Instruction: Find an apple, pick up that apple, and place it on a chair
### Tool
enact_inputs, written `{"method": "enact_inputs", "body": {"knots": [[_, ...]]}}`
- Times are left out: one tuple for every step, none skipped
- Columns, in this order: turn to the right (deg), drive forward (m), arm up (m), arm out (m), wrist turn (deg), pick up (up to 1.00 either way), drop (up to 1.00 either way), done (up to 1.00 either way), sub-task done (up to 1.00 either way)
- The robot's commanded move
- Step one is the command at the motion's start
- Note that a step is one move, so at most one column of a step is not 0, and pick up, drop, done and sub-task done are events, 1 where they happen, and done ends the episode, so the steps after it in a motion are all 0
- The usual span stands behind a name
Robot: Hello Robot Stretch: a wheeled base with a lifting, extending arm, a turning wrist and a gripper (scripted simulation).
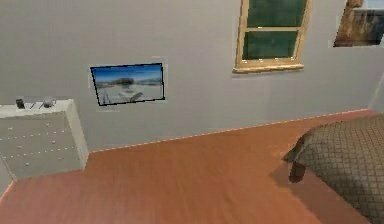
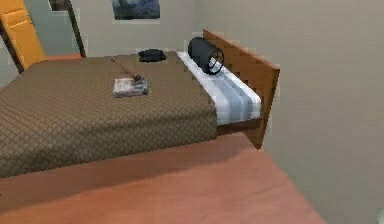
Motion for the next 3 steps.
{"method": "enact_inputs", "body": {"knots": [[18.0,0.0,0.0,0.0,0.0,0.0,0.0,0.0,0.0],[0.0,1.0,0.0,0.0,0.0,0.0,0.0,0.0,0.0],[0.0,0.45,0.0,0.0,0.0,0.0,0.0,0.0,0.0]]}}
